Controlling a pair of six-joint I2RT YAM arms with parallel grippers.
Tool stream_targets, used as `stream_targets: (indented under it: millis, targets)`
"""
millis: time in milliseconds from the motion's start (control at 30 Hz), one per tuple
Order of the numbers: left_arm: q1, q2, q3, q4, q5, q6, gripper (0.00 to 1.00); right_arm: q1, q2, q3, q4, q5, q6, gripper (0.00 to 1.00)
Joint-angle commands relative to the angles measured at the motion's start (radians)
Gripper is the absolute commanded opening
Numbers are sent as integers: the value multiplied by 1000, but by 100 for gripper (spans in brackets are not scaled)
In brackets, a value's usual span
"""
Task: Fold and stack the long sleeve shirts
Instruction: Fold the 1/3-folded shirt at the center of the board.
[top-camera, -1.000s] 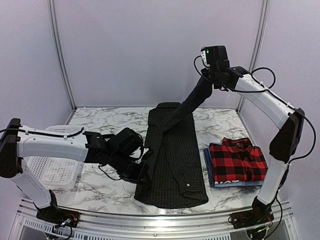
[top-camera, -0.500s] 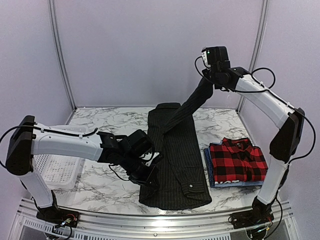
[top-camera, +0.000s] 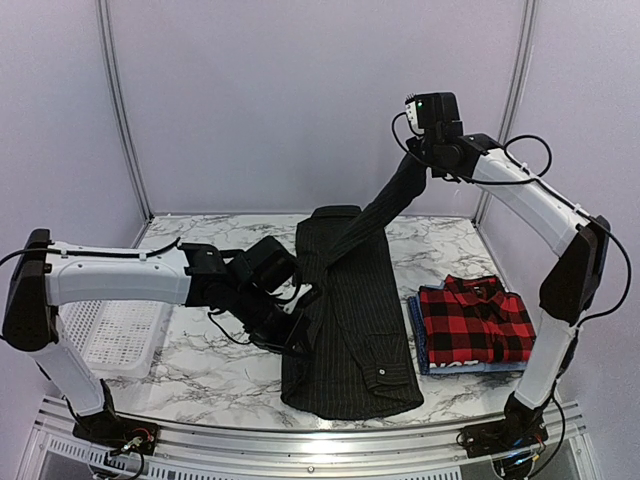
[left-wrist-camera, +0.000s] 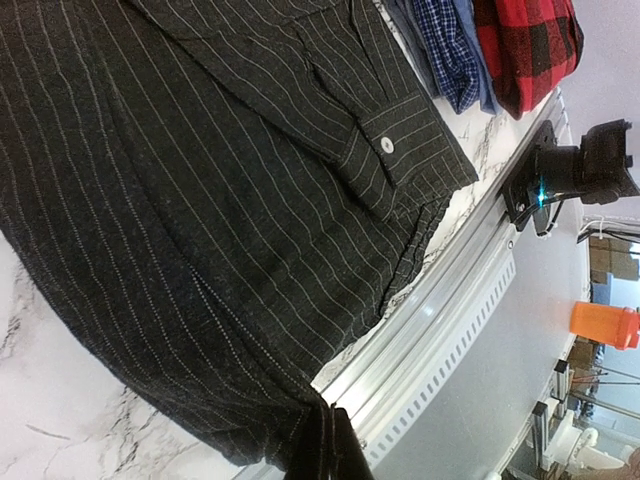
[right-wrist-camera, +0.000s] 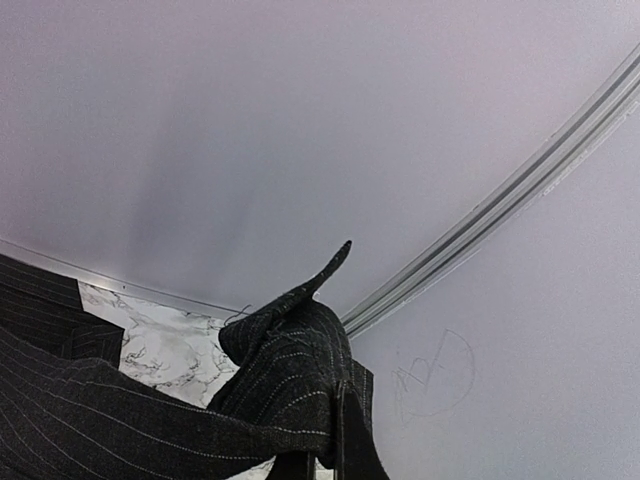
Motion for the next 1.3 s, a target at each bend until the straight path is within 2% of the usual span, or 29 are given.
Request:
stream_targets:
  millis: [0,267,833,1267]
  targets:
    - [35,-84,-2,-86,-25,37,0,-6,4,8,25,0,6,0]
    - [59,-97,19,-95,18,65,0,-6,3,6,15,-2,12,0]
    - [-19,172,79,13,137,56,0,5,-44,12,-49,-58,85,0]
    - [-24,140,89,20,148,56,0,23,46,208,26,-31,-12,0]
